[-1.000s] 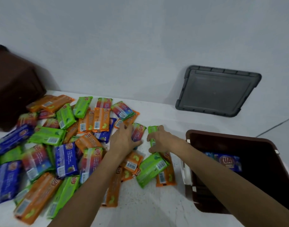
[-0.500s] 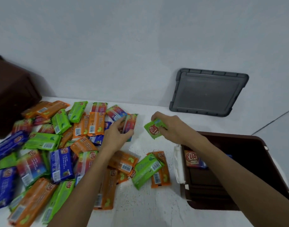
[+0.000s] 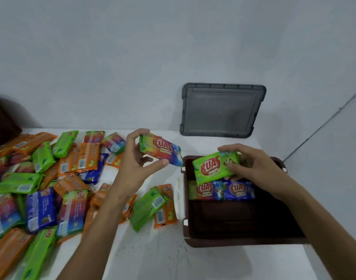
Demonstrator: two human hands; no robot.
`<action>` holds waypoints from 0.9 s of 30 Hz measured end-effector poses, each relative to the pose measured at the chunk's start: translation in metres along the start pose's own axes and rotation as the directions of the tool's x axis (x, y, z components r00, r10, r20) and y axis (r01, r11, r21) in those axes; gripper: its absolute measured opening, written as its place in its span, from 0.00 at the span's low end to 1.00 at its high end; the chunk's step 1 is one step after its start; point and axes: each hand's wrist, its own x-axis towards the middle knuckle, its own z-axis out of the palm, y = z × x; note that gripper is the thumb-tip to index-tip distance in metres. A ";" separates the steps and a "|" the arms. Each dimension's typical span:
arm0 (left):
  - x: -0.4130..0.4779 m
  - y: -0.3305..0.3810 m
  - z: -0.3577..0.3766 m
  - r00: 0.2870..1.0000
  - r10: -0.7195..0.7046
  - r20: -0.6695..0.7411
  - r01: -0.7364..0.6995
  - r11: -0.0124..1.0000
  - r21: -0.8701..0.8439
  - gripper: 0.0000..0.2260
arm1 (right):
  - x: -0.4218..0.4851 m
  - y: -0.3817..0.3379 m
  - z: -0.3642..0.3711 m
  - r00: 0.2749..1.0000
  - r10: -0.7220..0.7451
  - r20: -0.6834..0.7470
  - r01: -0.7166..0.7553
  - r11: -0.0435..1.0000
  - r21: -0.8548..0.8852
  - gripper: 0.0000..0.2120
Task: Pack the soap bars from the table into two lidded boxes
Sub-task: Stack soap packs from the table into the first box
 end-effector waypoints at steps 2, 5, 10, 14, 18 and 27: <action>-0.005 -0.007 0.015 0.999 -0.039 0.009 0.039 0.998 -0.050 0.33 | -0.002 0.021 -0.009 0.998 0.062 0.013 -0.063 0.998 0.027 0.16; -0.011 -0.017 0.035 0.994 -0.108 0.023 0.109 0.988 -0.106 0.30 | 0.002 0.051 -0.010 0.990 0.127 0.057 -0.130 0.990 0.053 0.17; -0.016 -0.025 0.059 0.982 -0.190 0.022 0.191 0.977 -0.099 0.29 | 0.020 0.090 0.008 0.962 0.246 0.118 -0.254 0.965 0.065 0.18; -0.019 -0.028 0.067 0.981 -0.192 -0.023 0.190 0.980 -0.062 0.29 | 0.032 0.109 0.021 0.984 0.170 0.045 -0.123 0.851 -0.511 0.17; -0.021 -0.029 0.069 0.980 -0.199 -0.023 0.199 0.980 -0.013 0.29 | 0.030 0.105 0.023 0.994 0.102 0.046 -0.041 0.712 -0.701 0.19; -0.019 -0.017 0.092 0.990 -0.138 0.034 0.135 0.989 0.067 0.29 | 0.003 0.039 0.011 0.993 0.117 0.016 -0.116 0.938 0.326 0.15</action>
